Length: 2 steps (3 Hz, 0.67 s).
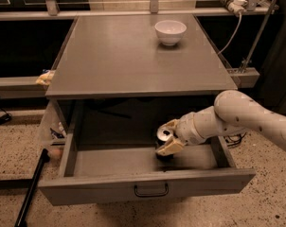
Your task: Pick pepsi can from top drawer and place on counter
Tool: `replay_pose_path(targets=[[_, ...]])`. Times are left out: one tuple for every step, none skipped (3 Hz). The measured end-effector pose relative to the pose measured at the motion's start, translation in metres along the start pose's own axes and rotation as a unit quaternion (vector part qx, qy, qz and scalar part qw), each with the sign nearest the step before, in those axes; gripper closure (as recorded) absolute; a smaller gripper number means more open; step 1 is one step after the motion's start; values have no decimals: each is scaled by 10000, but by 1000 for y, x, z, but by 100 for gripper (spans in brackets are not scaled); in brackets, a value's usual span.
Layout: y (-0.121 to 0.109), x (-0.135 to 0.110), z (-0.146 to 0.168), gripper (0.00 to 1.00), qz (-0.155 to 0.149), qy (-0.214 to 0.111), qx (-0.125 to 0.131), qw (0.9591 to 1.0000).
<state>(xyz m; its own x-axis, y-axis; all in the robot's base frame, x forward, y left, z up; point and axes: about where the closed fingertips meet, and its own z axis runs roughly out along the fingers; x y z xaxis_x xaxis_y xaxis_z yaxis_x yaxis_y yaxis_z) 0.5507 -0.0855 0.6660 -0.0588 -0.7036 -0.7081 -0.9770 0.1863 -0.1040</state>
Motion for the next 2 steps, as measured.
replay_pose_path(targets=[[6,-23,-17,89,50,-22,-79,10000],[8,-60,-44,100,101,-30,-113,9999]])
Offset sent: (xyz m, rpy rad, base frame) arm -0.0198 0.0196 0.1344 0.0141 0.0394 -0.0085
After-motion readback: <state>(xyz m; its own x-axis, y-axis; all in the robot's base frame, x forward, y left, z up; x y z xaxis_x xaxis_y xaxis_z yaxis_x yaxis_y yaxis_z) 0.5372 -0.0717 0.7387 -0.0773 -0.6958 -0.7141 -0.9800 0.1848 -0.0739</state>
